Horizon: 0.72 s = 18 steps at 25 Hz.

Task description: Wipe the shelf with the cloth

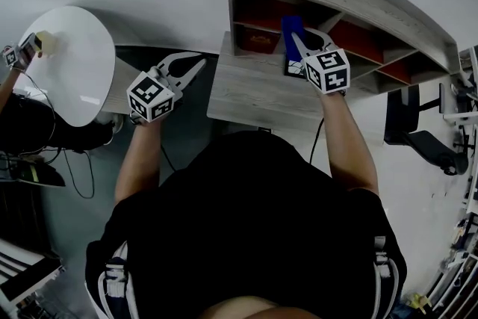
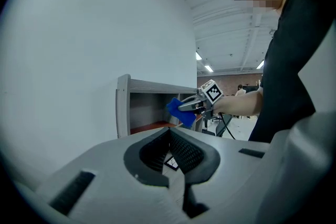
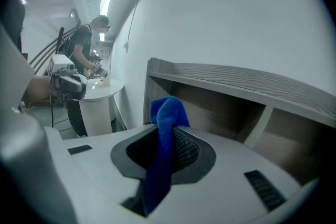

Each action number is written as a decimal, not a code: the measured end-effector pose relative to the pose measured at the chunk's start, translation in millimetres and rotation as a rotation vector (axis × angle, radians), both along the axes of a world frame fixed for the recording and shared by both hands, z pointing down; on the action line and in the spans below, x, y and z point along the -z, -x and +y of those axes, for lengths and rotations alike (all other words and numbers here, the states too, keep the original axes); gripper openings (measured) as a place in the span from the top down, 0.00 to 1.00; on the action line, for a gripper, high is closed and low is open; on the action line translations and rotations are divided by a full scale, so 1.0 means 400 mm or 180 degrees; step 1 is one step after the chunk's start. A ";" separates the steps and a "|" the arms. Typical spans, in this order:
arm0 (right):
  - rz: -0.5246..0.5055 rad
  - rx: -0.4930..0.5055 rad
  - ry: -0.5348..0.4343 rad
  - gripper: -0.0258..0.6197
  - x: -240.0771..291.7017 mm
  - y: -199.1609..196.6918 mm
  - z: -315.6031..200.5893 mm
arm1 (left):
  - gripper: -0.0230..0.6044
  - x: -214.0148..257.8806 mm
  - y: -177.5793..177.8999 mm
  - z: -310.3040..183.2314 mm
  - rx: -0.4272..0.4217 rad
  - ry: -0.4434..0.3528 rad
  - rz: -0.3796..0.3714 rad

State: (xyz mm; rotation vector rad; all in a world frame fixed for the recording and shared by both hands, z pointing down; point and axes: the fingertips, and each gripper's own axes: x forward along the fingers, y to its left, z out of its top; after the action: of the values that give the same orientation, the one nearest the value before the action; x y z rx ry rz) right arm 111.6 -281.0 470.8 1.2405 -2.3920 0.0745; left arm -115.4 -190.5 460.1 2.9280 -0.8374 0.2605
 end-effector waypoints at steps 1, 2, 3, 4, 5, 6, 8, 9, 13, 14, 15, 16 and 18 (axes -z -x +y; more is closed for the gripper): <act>-0.0032 -0.0036 -0.0012 0.87 0.007 -0.013 0.006 | 0.94 -0.002 -0.003 0.002 0.0004 0.0007 -0.0018; -0.0064 -0.0073 -0.0022 0.87 0.013 -0.026 0.012 | 0.94 -0.003 -0.005 0.002 0.0015 0.0015 -0.0041; -0.0097 -0.0108 -0.0032 0.87 0.018 -0.041 0.018 | 0.94 -0.005 -0.008 0.001 0.0023 0.0023 -0.0062; -0.0129 -0.0144 -0.0043 0.87 0.024 -0.056 0.024 | 0.94 -0.005 -0.011 0.000 0.0025 0.0028 -0.0073; -0.0160 -0.0177 -0.0055 0.87 0.029 -0.071 0.031 | 0.94 -0.003 -0.015 -0.001 0.0023 0.0031 -0.0074; -0.0188 -0.0207 -0.0070 0.87 0.035 -0.085 0.039 | 0.94 -0.002 -0.019 -0.002 0.0017 0.0031 -0.0072; -0.0223 -0.0262 -0.0095 0.87 0.043 -0.110 0.055 | 0.94 0.001 -0.025 -0.001 0.0006 0.0025 -0.0069; -0.0231 -0.0286 -0.0094 0.87 0.044 -0.120 0.063 | 0.94 0.002 -0.028 0.001 0.0000 0.0026 -0.0066; -0.0270 -0.0336 -0.0086 0.87 0.037 -0.148 0.085 | 0.94 -0.005 -0.042 0.005 -0.0021 0.0051 -0.0051; -0.0282 -0.0349 -0.0093 0.87 0.036 -0.152 0.090 | 0.94 -0.007 -0.047 0.007 -0.0032 0.0057 -0.0051; -0.0295 -0.0360 -0.0102 0.87 0.038 -0.155 0.096 | 0.94 -0.009 -0.052 0.010 -0.0047 0.0062 -0.0051; -0.0307 -0.0369 -0.0110 0.87 0.040 -0.158 0.103 | 0.94 -0.009 -0.056 0.015 -0.0065 0.0064 -0.0051; -0.0319 -0.0389 -0.0109 0.87 0.043 -0.163 0.115 | 0.94 -0.008 -0.062 0.022 -0.0094 0.0067 -0.0053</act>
State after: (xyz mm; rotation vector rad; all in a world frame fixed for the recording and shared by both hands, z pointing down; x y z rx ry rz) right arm 176.8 -235.1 453.7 1.4300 -2.4087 0.1365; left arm -90.5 -181.6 463.4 2.9245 -0.7894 0.2942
